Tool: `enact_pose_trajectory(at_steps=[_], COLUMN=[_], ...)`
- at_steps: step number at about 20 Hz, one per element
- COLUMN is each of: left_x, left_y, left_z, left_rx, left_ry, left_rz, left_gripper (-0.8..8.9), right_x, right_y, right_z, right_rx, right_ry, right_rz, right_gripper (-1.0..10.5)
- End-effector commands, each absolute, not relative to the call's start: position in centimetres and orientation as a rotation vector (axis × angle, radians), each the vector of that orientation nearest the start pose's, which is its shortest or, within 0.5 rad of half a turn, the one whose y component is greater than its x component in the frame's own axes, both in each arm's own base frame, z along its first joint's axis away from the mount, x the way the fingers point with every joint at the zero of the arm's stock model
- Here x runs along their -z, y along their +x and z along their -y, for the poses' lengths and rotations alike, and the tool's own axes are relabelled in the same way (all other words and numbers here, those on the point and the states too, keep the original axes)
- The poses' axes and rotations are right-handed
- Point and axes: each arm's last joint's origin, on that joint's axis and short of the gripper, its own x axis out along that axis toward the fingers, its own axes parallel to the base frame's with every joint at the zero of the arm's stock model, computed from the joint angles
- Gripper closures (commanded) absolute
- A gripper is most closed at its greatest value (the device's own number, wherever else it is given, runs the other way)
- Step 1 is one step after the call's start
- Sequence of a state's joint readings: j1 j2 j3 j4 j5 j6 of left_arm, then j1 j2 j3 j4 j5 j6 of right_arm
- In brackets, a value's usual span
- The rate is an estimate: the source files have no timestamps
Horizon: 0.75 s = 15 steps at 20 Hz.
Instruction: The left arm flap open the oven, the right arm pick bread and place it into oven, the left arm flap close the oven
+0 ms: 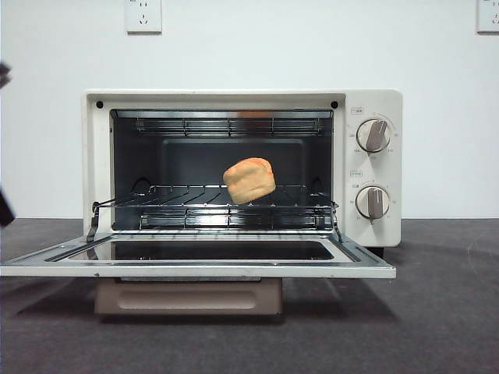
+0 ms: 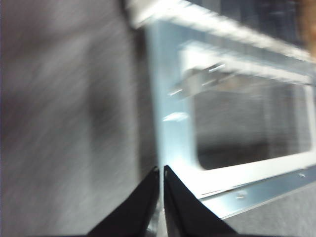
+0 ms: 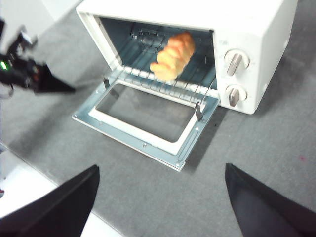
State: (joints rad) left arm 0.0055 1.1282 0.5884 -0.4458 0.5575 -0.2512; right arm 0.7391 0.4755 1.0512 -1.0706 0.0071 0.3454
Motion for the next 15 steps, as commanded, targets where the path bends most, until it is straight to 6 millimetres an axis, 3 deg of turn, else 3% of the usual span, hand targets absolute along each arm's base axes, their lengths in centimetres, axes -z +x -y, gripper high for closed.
enact_pose_trajectory(at_steps=[1, 4, 9, 15], left_x=[-17.7, -16.0, -14.1, -12.9], left_y=[19.3, 18.8, 19.5, 20.2], left_z=[1.0, 1.2, 2.2, 2.5], left_rx=[0.337, 0.320, 0.418, 0.474], left_ry=[-0.559, -0.586, -0.623, -0.665], left_rz=[-1.072, -1.173, -1.266, -1.305], left_gripper=[8.00, 8.00, 8.00, 8.00], right_x=[-36.6, -36.6, -36.6, -36.6], right_y=[2.8, 2.8, 2.8, 2.8], right_z=[-2.5, -2.4, -2.4, -2.4], right_rx=[-0.612, -0.612, -0.610, -0.609], right_ry=[0.155, 0.153, 0.150, 0.152], right_rz=[-0.566, -0.566, -0.562, -0.563], right_gripper=[5.4, 5.4, 5.4, 5.4])
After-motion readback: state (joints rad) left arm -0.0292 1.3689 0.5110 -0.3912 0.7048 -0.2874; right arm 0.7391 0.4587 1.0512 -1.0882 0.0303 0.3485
